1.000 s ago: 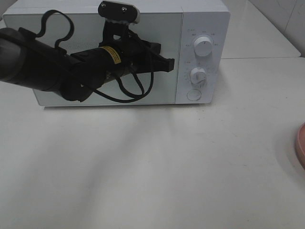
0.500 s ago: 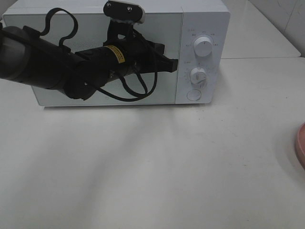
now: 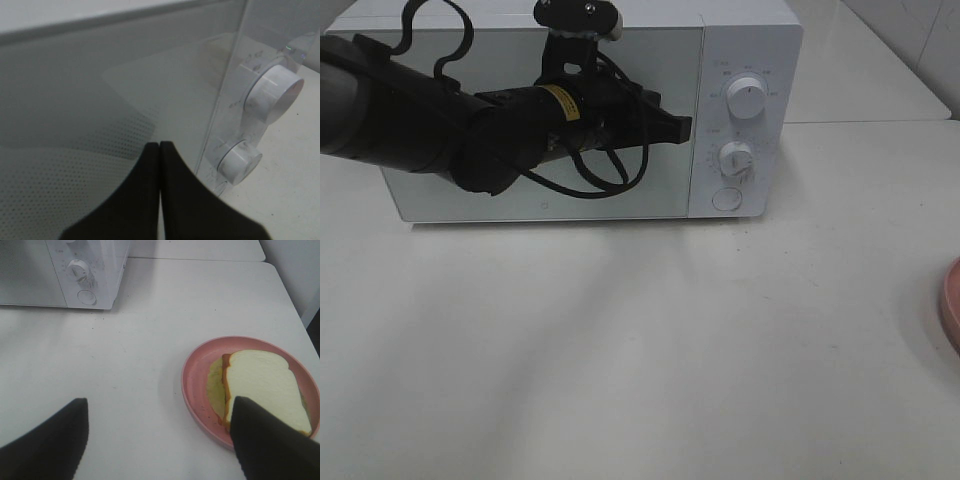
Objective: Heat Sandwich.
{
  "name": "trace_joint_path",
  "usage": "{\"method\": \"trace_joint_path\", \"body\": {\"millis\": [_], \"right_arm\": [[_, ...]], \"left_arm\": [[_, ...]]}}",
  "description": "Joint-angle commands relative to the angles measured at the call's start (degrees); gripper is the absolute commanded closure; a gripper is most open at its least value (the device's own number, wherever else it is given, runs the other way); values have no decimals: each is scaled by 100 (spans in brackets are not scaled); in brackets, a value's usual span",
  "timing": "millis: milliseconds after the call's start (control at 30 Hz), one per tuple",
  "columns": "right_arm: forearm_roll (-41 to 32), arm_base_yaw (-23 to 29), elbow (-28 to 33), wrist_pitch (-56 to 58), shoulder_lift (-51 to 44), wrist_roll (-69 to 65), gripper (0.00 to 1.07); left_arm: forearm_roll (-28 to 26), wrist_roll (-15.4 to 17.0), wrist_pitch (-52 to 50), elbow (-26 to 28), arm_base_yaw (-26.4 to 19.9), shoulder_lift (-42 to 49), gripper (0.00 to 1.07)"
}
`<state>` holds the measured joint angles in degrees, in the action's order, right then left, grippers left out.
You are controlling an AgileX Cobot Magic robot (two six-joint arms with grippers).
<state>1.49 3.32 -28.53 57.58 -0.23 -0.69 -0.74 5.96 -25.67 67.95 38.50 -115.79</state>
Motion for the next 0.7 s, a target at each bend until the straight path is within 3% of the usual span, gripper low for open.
{"method": "trace_joint_path", "body": {"millis": [33,300,600,700], "right_arm": [[6,-23,6,-46,-160,-52,32],[6,-23,6,-46,-160,-34,32],[6,-23,6,-46,-160,-40,32],[6,-23,6,-46,-160,-40,32]], "left_arm": [[-206,-11,-57,86,120,132,107],[-212,-11,390,-40,229,338,107],[-218,-6,607,-1215,229,1186,107],[-218,-6,859,-1364,229,1369,107]]}}
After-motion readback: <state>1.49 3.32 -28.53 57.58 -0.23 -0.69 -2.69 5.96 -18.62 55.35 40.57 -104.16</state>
